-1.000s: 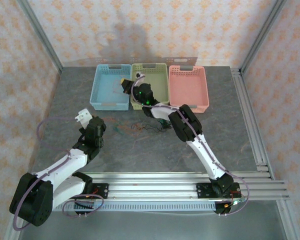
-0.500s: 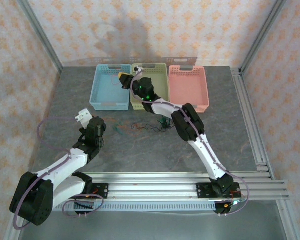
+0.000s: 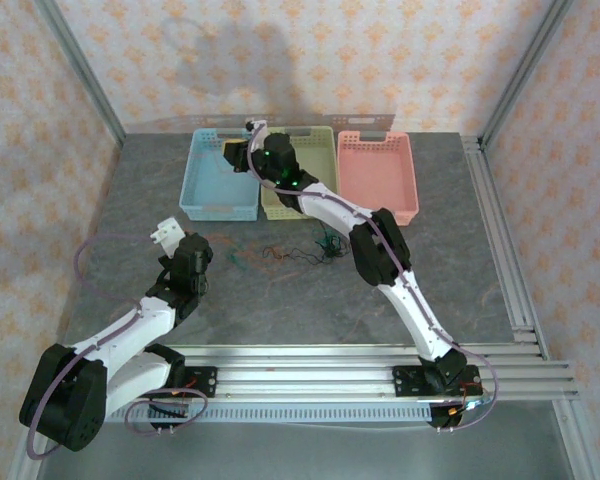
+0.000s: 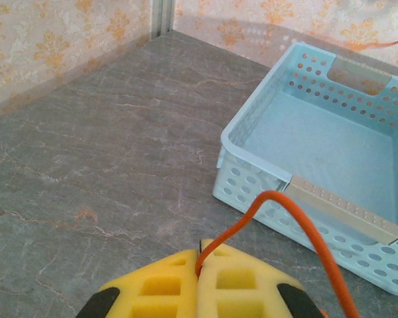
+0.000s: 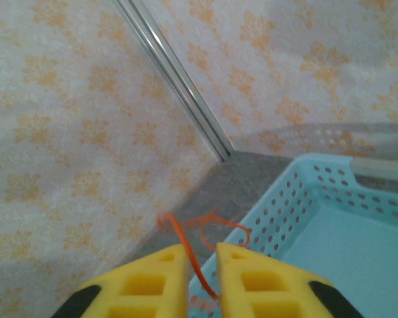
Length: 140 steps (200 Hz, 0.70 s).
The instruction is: Untangle the cables
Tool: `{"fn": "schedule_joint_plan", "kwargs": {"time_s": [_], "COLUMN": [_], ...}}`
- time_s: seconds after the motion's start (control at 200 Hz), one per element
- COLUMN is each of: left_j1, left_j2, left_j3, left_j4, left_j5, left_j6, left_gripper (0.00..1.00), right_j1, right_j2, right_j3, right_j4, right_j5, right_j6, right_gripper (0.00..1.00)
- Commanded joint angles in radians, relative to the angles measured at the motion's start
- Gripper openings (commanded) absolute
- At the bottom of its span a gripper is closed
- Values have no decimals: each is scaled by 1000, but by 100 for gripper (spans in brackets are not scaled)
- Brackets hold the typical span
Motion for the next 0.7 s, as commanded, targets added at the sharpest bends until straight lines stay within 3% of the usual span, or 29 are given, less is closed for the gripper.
{"fn": "schedule_joint_plan", "kwargs": {"time_s": [0.0,0.1,0.22,0.475,0.696], "left_j1": [9,9,10,10,10], "left_j2": [6,9,9,12,15], "left_j3": [18,18,21,21,22], "left_j4": [-9,-9,-9,-9,-9], "left_j5": [-11,-9,-9,-7,-5], "left_j6": [-8,-8,-8,-9,-8], "left_gripper": [0,0,0,0,0], "right_j1": [9,17,17,0,-89], "right_j2": [9,4,-77,-188,-327], "right_j3": [115,133,13,-8,-247], "right_j4": [-275,-394,-343,-610,-496], "right_j5": [33,83,134,188,125], "right_j6": [-131,-222,-278,-486,-510], "right_gripper": [33,51,58,56,42]}}
